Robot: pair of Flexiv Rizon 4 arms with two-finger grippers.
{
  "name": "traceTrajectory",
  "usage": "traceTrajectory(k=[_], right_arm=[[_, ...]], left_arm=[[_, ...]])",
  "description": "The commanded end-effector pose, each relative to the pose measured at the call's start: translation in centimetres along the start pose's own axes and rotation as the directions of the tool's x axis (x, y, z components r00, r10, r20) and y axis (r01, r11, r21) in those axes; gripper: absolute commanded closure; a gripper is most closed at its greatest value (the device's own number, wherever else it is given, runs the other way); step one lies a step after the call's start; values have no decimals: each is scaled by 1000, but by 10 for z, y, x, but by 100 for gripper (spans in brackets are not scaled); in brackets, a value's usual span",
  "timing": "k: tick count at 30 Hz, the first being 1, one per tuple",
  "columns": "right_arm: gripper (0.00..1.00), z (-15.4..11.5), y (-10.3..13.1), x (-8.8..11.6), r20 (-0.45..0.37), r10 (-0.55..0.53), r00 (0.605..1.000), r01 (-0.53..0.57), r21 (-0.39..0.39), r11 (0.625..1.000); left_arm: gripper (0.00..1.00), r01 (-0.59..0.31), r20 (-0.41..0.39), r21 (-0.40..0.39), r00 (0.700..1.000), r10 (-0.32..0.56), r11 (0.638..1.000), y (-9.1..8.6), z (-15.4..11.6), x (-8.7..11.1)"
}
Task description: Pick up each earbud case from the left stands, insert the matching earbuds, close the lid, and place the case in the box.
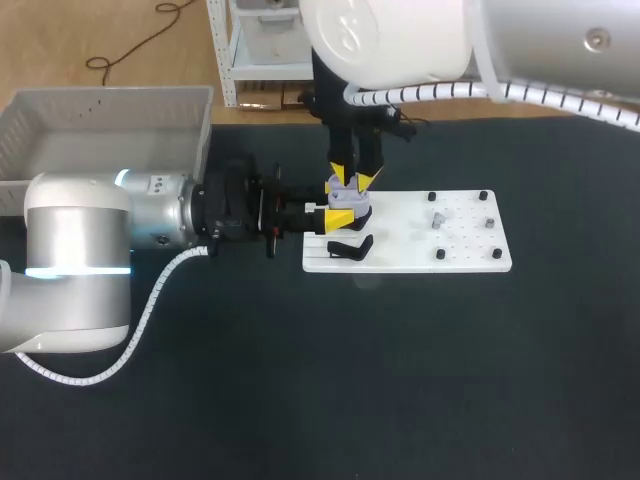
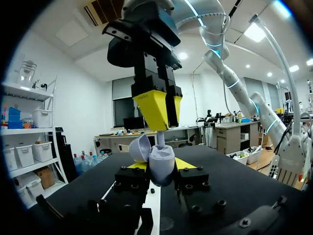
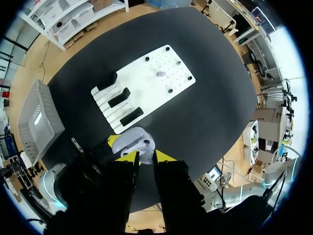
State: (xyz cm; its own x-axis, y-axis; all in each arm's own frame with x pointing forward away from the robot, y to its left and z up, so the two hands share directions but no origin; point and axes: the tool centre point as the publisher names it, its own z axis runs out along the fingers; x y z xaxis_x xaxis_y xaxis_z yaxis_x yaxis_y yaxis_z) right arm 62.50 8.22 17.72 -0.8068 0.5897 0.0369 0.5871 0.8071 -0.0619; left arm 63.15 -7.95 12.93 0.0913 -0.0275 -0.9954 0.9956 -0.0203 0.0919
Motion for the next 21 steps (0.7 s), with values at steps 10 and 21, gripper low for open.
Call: traceTrajectory(k=[10,21], right_arm=[[100,5,2,-6,-4,4,1000,-4,5,1000],[26,10,3,-5,-7,9,1000,-9,16,1000]], left_arm=[[100,-2,1,-5,1000,2,1000,-1,0,0],[100,-2,1,-5,1000,2,1000,-1,0,0]])
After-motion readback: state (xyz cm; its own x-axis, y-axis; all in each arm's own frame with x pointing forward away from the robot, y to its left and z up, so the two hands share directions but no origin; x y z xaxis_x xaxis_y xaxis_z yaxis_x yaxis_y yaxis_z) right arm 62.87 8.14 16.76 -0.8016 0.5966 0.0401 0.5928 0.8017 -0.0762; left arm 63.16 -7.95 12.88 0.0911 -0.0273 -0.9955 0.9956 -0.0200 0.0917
